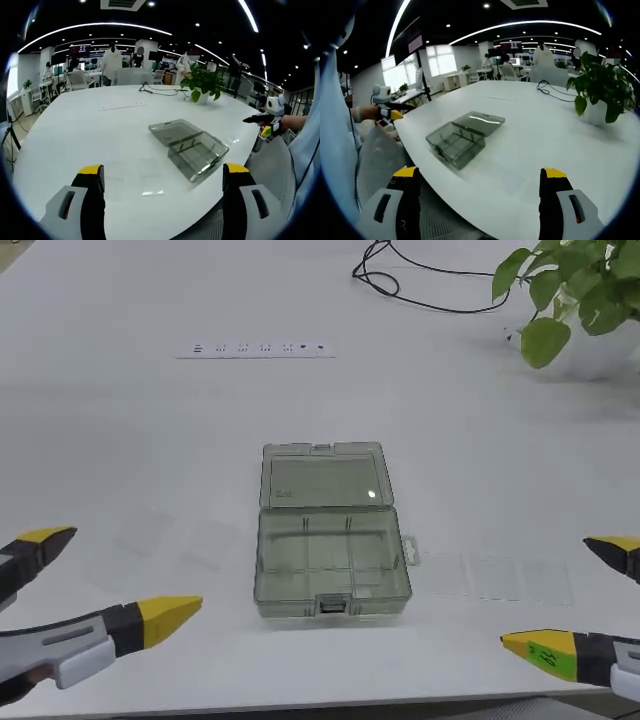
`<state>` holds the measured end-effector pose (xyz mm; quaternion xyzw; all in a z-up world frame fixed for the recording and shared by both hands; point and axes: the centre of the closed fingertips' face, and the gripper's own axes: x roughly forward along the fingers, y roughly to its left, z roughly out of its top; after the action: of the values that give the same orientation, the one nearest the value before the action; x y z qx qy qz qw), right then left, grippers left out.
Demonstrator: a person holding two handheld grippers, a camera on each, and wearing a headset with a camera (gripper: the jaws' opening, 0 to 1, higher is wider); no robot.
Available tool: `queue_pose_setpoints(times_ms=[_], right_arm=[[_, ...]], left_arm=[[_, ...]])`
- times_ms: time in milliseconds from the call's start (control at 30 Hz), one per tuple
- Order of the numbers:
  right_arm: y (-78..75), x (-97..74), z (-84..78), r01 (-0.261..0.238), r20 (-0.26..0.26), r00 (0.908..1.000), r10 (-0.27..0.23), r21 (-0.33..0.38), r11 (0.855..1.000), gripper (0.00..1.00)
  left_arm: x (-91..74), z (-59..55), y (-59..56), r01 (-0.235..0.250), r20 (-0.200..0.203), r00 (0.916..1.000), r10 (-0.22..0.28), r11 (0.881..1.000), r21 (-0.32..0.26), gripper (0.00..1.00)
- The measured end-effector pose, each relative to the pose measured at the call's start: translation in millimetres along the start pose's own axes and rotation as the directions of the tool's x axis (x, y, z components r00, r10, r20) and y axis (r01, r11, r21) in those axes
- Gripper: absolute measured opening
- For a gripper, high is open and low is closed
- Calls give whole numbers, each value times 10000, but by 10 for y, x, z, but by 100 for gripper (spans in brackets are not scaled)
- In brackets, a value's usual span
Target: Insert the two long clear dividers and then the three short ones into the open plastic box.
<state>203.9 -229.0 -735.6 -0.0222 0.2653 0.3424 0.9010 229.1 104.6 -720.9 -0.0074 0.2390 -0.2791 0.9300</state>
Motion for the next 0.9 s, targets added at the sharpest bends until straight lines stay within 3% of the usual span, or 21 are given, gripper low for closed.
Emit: queue_pose_setpoints(times_ms=[900], right_arm=[[-55,-30,6,115,11,9999,-115,-151,9998,100]], left_arm=[[26,-21,-24,71,-41,10000,-71,10000,51,100]])
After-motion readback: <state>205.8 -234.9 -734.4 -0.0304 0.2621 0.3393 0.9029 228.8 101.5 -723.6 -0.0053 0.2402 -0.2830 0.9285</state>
